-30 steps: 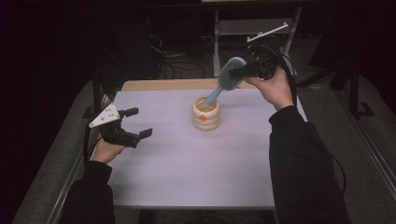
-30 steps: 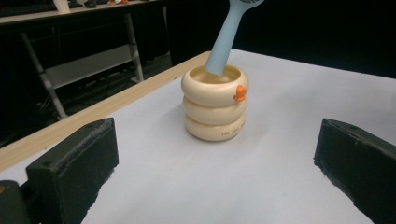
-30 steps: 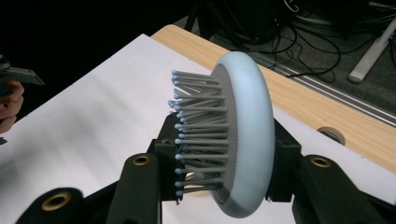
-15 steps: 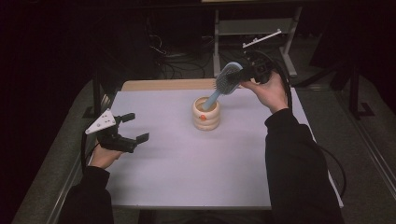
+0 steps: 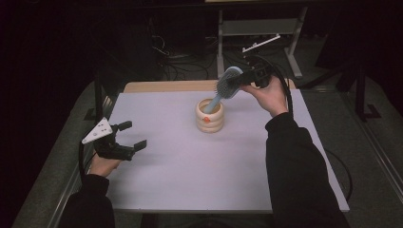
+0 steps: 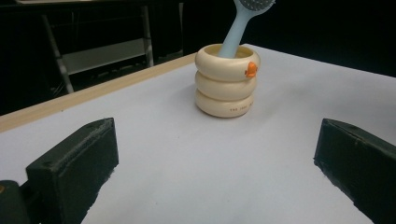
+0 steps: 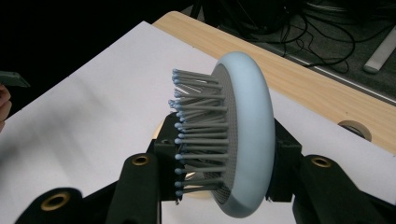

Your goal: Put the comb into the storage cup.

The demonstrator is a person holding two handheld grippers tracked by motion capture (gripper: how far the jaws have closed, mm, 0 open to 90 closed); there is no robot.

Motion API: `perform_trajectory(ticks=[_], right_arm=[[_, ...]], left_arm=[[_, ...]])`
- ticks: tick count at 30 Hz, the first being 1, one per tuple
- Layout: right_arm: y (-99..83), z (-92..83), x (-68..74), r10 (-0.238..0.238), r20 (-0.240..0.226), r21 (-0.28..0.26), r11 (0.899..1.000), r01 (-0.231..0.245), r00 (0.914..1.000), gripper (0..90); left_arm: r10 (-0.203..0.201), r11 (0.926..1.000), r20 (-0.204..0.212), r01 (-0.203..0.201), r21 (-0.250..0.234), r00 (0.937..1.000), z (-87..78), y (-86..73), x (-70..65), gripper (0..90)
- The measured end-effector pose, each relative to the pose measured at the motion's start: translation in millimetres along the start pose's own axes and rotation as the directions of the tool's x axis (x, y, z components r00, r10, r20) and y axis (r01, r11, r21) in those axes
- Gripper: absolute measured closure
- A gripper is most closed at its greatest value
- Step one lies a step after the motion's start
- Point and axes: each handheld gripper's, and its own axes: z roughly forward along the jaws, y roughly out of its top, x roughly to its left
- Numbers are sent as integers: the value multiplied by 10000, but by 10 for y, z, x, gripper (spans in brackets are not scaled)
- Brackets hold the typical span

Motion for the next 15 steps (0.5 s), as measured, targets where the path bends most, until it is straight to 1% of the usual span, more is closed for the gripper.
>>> perform_trajectory(ticks=[3,7,9,13,15], right_arm=[[-12,21,-9,33,-18,-7,10000,-33,10000,565],[-30,60,-15,44,7,46,10000,-44,10000,564],[-39,79,-17,52,31,112,9999,-52,10000,565],[-69,121,-38,115,-4,84,9999,-115,9999,564],[-85,137,-46,169,-32,81,9998,-169,9999,564]], left_arm=[[30,10000,-144,-30,-1,9999,-16,-57,-11,0],[-150,9998,-316,154,103,9994,-32,-128,10,0],[-161,9997,-347,166,159,9993,-33,-151,9,0],[-3,9993,-268,13,371,9996,-7,-187,0,0],[30,9991,-301,-17,434,9995,-7,-201,4,0]])
